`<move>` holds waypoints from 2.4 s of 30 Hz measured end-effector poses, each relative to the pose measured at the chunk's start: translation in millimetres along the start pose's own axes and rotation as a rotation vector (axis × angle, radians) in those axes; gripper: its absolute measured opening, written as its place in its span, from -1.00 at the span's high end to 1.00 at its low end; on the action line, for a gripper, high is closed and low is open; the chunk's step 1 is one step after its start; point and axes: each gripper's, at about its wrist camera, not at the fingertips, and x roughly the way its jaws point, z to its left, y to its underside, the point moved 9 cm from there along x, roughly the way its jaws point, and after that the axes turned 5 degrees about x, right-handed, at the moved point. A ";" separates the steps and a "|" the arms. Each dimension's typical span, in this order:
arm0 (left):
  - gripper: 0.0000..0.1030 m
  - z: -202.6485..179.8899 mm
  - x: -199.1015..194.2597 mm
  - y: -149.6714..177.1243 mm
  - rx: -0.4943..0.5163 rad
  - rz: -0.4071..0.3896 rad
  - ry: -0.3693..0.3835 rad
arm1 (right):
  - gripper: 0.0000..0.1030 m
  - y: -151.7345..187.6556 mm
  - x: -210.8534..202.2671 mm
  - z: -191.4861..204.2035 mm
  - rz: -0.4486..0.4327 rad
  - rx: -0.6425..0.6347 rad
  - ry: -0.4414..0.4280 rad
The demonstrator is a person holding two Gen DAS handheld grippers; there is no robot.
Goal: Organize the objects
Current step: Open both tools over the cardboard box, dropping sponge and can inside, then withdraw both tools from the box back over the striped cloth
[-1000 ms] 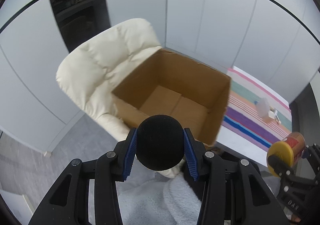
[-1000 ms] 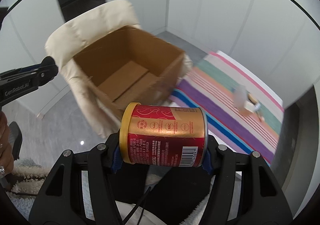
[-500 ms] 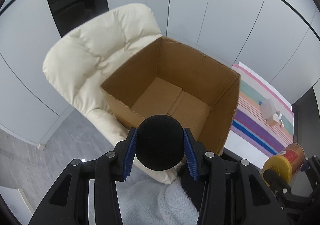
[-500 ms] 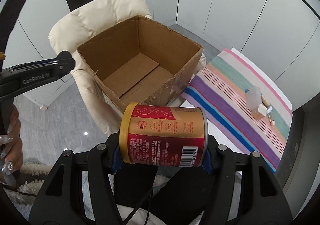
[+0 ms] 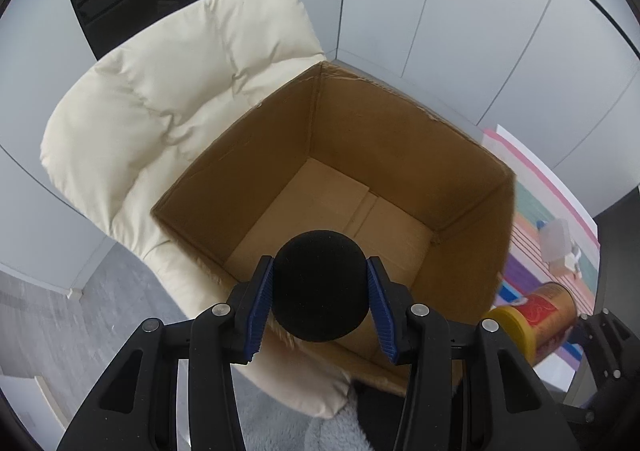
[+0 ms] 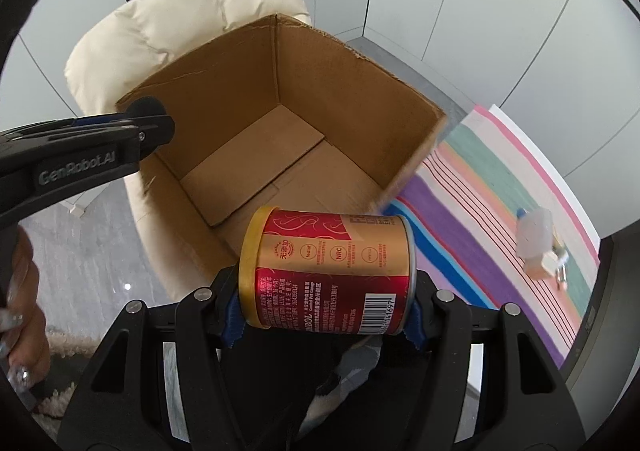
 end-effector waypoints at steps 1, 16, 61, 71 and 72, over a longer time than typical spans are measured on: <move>0.10 0.8 2.8 -2.6 -0.003 0.004 -0.001 | -0.24 -6.1 8.6 1.4 0.005 -0.001 0.000; -0.82 10.8 31.4 -16.9 -0.054 0.030 0.039 | -0.89 -60.0 57.1 -2.8 -0.046 0.099 -0.069; -0.82 21.1 -78.6 61.0 -0.065 -0.052 0.039 | -0.89 3.5 -47.4 -13.1 -0.098 0.159 -0.053; -0.82 -1.8 -100.2 107.8 -0.017 -0.035 0.038 | -0.89 62.8 -75.3 -20.6 -0.075 0.188 -0.049; -0.82 -4.3 -104.0 110.9 -0.013 -0.036 0.038 | -0.89 68.8 -76.8 -22.3 -0.068 0.192 -0.045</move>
